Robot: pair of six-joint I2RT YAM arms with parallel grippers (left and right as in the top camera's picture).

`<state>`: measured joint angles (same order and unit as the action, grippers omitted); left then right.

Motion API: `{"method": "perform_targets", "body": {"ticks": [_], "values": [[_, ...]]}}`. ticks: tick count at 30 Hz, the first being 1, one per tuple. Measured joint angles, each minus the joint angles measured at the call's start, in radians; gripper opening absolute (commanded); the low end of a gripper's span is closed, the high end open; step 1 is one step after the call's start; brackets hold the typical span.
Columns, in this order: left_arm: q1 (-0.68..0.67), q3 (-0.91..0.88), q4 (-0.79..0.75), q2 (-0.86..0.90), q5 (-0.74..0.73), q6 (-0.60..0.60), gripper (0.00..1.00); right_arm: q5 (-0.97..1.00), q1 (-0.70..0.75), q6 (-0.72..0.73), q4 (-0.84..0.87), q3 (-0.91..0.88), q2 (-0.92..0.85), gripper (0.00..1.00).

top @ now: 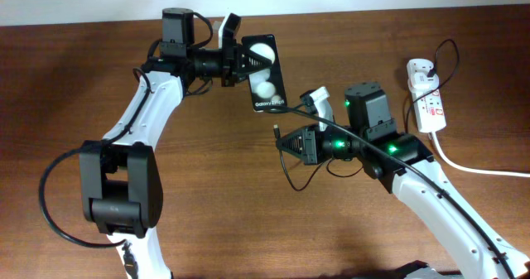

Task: Plug charger to phone and switch on socket
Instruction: 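Raise the cable plug toward the phone's bottom port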

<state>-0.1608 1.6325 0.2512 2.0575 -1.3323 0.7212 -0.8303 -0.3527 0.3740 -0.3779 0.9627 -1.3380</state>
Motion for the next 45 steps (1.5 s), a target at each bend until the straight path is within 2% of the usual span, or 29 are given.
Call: {"method": "perform_targets", "body": {"ticks": [5,10,12,14,15,19,23,45], "values": [[-0.003,0.0,0.0,0.0,0.005,0.0,0.0,0.075,-0.002,0.102,0.052,0.0,-0.003,0.04],[-0.013,0.0,-0.008,0.0,0.008,0.0,0.0,0.07,-0.002,0.176,0.13,0.0,-0.051,0.04],[-0.013,-0.003,-0.09,0.0,0.01,0.022,0.0,0.043,-0.002,0.18,0.147,0.0,-0.053,0.04],[-0.013,-0.007,-0.236,0.001,0.002,0.123,0.0,0.023,-0.002,0.182,0.17,-0.001,-0.055,0.04],[-0.013,-0.007,-0.249,0.001,-0.01,0.149,0.0,0.019,-0.002,0.184,0.177,-0.001,-0.055,0.04],[-0.013,-0.007,-0.257,0.002,-0.034,0.181,0.0,-0.01,0.013,0.183,0.208,-0.001,-0.055,0.04],[-0.012,-0.007,-0.257,0.002,-0.042,0.181,0.0,-0.067,0.09,0.172,0.207,-0.001,-0.055,0.04],[-0.037,-0.007,-0.257,0.002,-0.04,0.226,0.0,-0.093,0.09,0.148,0.173,-0.001,-0.055,0.04]]}}
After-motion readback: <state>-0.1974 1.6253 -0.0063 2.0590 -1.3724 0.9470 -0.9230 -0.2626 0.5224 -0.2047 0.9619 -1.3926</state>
